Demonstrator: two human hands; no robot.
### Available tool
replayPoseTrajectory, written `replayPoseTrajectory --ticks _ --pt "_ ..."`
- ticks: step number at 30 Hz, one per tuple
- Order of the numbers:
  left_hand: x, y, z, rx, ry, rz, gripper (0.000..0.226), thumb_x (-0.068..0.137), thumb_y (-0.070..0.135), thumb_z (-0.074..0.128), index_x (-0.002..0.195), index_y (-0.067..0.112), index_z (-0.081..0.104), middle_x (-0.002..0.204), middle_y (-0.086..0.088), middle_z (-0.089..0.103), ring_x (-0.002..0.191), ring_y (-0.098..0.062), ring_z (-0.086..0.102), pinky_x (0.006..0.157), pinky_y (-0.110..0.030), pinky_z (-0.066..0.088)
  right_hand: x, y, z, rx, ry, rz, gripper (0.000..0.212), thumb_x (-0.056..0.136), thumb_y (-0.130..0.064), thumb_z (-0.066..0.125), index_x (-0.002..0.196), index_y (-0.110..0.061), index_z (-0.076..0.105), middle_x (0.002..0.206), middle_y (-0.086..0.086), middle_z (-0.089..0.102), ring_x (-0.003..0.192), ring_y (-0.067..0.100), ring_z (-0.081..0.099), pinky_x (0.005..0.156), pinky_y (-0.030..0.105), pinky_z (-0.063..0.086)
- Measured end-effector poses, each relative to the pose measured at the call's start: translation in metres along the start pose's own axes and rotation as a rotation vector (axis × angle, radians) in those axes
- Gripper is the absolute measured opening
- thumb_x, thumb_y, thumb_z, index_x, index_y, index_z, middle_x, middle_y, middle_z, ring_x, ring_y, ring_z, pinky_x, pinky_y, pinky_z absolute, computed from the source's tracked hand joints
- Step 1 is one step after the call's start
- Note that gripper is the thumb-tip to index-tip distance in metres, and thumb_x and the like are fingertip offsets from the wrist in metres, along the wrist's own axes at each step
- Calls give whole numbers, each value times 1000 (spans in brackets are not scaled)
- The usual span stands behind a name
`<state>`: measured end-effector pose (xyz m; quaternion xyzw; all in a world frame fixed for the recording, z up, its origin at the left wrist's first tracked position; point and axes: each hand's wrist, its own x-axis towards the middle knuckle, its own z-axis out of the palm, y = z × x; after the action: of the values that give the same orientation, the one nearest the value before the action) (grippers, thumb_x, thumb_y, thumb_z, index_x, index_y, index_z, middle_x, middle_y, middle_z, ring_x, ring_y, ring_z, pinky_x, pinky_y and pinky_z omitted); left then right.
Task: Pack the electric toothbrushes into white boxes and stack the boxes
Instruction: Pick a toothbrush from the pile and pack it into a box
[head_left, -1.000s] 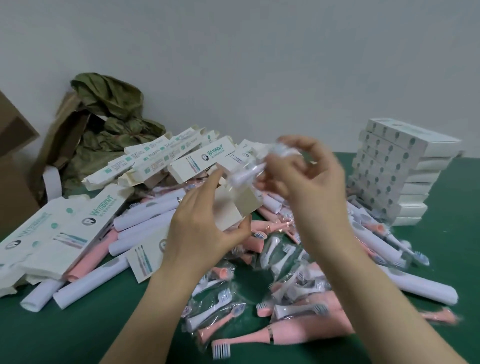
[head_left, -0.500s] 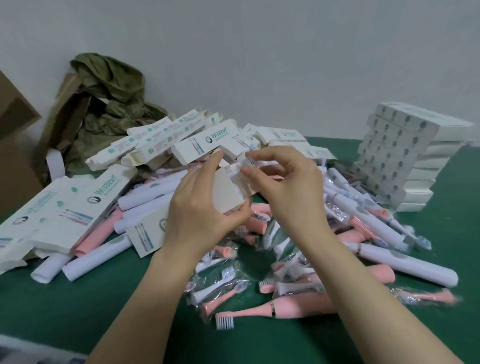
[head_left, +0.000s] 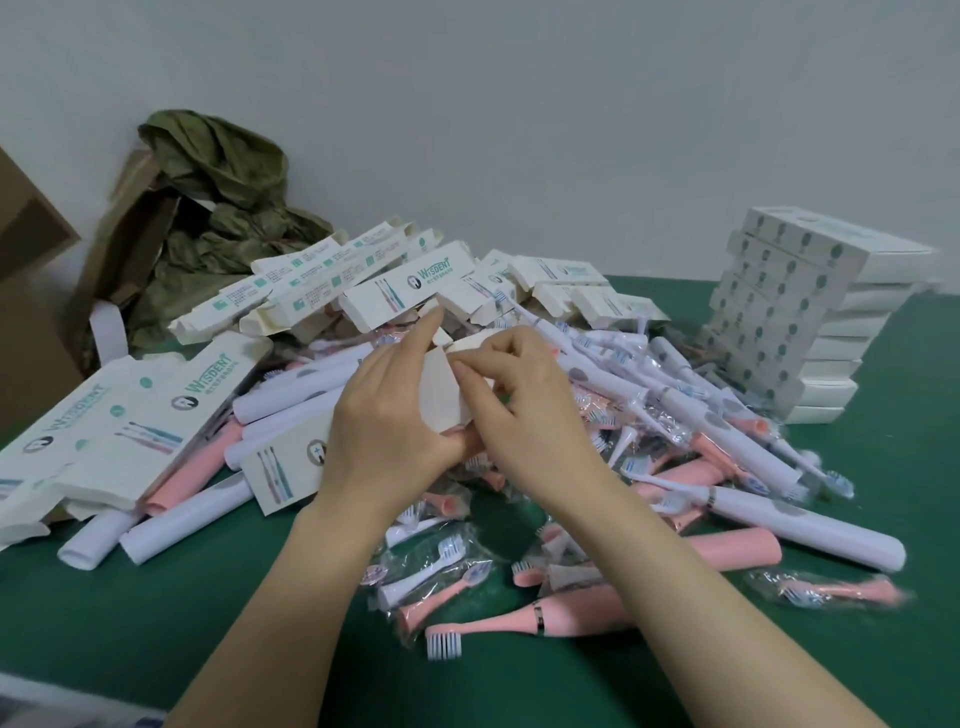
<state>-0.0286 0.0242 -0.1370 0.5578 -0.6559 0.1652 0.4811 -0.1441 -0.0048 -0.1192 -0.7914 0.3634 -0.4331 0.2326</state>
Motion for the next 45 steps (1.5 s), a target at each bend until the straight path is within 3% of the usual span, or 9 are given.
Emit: replayPoseTrajectory --ticks 5,9,11,14,19,28,32,39,45 --pt "-1 -4 -1 49 -64 34 74 60 24 77 123 -8 55 98 -18 67 94 -17 48 84 -26 36 6 2 -15 103 -290 -34 28 99 -14 44 83 -30 61 88 3 53 91 13 46 80 24 36" --pt "-1 -5 -5 54 -58 17 73 66 35 75 127 0 54 94 -14 64 87 -15 46 76 -22 33 10 28 -53 366 82 134 25 92 -7 55 88 -27 68 81 -16 68 67 -3 58 62 13 47" --pt "-3 -4 -5 43 -64 19 75 66 36 75 128 1 53 96 -14 64 87 -14 45 74 -21 32 11 55 -73 19 180 185 21 88 -7 59 89 -27 67 86 -13 68 65 -3 56 60 8 43" --pt "-5 -3 -3 36 -89 -1 77 67 37 80 130 2 52 100 -13 64 92 -14 45 77 -25 37 9 88 -78 -507 -63 331 30 86 -6 59 114 -18 64 113 -1 65 87 12 56 74 22 45" --pt "-4 -2 -4 31 -85 3 75 66 37 72 129 2 53 96 -12 64 89 -15 45 74 -21 35 11 102 -64 -733 -205 292 34 85 0 56 114 -16 63 109 9 64 109 27 50 84 40 50" --pt "-2 -7 -11 -6 135 -89 76 70 49 60 131 3 49 112 -17 63 99 -20 49 86 -17 32 16 89 -73 -241 -16 322 22 85 -4 58 96 -19 69 86 -2 70 54 -3 53 44 6 36" --pt "2 -10 -16 -28 227 -114 76 72 46 62 130 0 50 118 -17 62 103 -26 55 88 -24 38 24 81 -81 -540 -138 462 39 81 4 46 94 -23 72 104 2 65 55 9 50 44 20 33" --pt "12 -14 -20 -53 308 -159 75 73 46 63 131 0 51 118 -15 62 102 -19 54 87 -20 38 54 59 -61 -372 -248 296 29 88 0 47 98 -16 69 105 0 67 88 14 58 72 20 43" --pt "16 -18 -23 -205 405 -268 75 69 50 65 133 16 50 113 27 50 101 1 51 89 -21 45 68 39 4 -262 -321 80 10 88 -17 60 93 -13 68 92 -1 68 79 12 58 71 26 48"
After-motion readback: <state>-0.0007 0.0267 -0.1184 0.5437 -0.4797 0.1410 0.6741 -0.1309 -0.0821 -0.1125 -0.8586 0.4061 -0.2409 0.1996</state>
